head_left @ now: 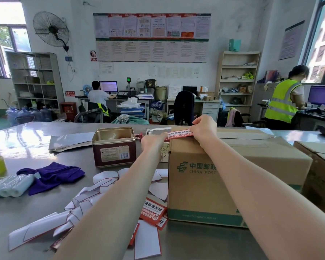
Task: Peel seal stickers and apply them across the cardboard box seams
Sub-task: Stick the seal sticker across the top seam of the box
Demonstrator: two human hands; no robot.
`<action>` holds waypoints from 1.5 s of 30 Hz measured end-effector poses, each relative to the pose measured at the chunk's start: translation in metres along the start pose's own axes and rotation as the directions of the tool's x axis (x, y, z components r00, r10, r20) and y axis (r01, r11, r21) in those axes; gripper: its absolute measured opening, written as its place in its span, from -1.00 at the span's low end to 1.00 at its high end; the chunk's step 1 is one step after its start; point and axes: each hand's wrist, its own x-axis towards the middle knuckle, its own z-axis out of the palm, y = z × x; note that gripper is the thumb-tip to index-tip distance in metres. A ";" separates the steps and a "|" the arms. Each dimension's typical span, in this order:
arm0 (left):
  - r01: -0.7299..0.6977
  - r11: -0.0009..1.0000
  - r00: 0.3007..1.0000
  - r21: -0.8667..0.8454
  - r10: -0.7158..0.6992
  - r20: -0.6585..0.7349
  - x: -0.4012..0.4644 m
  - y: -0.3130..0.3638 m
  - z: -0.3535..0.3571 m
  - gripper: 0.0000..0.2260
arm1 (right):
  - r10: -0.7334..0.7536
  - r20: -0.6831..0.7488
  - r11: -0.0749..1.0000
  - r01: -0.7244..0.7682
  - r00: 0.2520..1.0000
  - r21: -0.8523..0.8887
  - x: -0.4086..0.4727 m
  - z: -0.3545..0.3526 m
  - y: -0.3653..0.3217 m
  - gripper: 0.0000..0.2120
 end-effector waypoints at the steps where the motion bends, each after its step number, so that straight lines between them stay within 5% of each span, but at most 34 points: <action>1: 0.000 1.000 1.000 0.002 0.000 -0.002 0.000 -0.001 0.001 -0.56 | 0.005 0.002 1.000 -0.005 1.000 -0.006 0.000 0.000 0.000 -0.74; 3: 0.006 1.000 1.000 0.011 -0.006 -0.013 0.000 -0.003 0.002 -0.80 | 0.012 0.006 1.000 -0.012 1.000 -0.016 0.000 0.000 0.000 -0.73; 7: 0.027 0.995 0.999 0.099 -0.031 0.045 0.001 -0.017 0.001 -0.80 | 0.006 0.006 1.000 -0.005 1.000 -0.027 -0.002 0.000 0.000 -0.79; 10: 0.065 0.989 0.994 0.136 -0.076 0.075 0.004 -0.032 -0.002 -0.49 | 0.000 0.008 0.999 0.000 1.000 -0.038 -0.002 0.000 0.001 -0.81; 13: -0.184 0.951 0.981 0.248 0.160 0.114 0.002 -0.027 -0.003 -0.58 | -0.003 0.012 0.999 0.004 1.000 -0.039 -0.001 0.001 0.001 -0.80; 16: -0.423 0.887 0.873 0.183 0.344 0.346 -0.015 -0.005 -0.004 -0.64 | 0.006 0.017 1.000 -0.006 1.000 -0.023 0.000 0.002 0.001 -0.78; 18: -0.428 0.883 0.792 0.192 0.264 0.550 -0.024 0.007 0.005 -0.59 | -0.001 0.012 0.999 0.002 1.000 -0.033 0.000 0.001 0.001 -0.76; 20: -0.426 0.851 0.777 0.307 0.171 0.605 -0.025 0.013 0.006 -0.58 | -0.004 0.019 0.999 0.005 1.000 -0.044 -0.001 -0.001 0.001 -0.76; 24: -0.592 0.656 0.648 0.468 0.043 0.761 -0.025 0.018 -0.004 -0.38 | 0.049 -0.027 0.999 -0.049 0.998 -0.017 0.002 0.000 0.002 -0.83; 29: -0.737 0.070 0.670 0.672 -0.043 0.741 -0.036 0.034 0.006 -0.43 | 0.125 0.014 0.981 -0.126 0.992 0.147 0.007 -0.014 0.006 -0.66; 33: -0.771 -0.053 0.637 0.635 -0.072 0.767 -0.042 0.032 0.022 -0.44 | 0.199 0.047 0.895 -0.201 0.979 0.399 0.007 -0.026 0.018 -0.70; 36: -0.810 0.039 0.584 0.585 -0.030 0.811 -0.038 0.029 0.022 -0.49 | 0.196 0.074 0.847 -0.207 0.978 0.489 0.007 -0.028 0.022 -0.72; 40: -0.782 0.437 0.560 0.444 0.181 0.809 -0.035 0.017 0.003 -0.54 | 0.108 0.060 0.893 -0.123 0.992 0.434 0.000 -0.028 0.018 -0.73; 43: -0.637 0.743 0.682 0.204 0.421 0.598 -0.046 0.006 -0.012 -0.55 | -0.022 0.100 0.937 -0.015 0.995 0.350 -0.015 -0.030 0.010 -0.72; 45: -0.539 0.842 0.764 0.000 0.490 0.420 -0.055 0.001 -0.022 -0.54 | -0.132 0.118 0.954 0.094 0.984 0.286 -0.029 -0.033 0.004 -0.72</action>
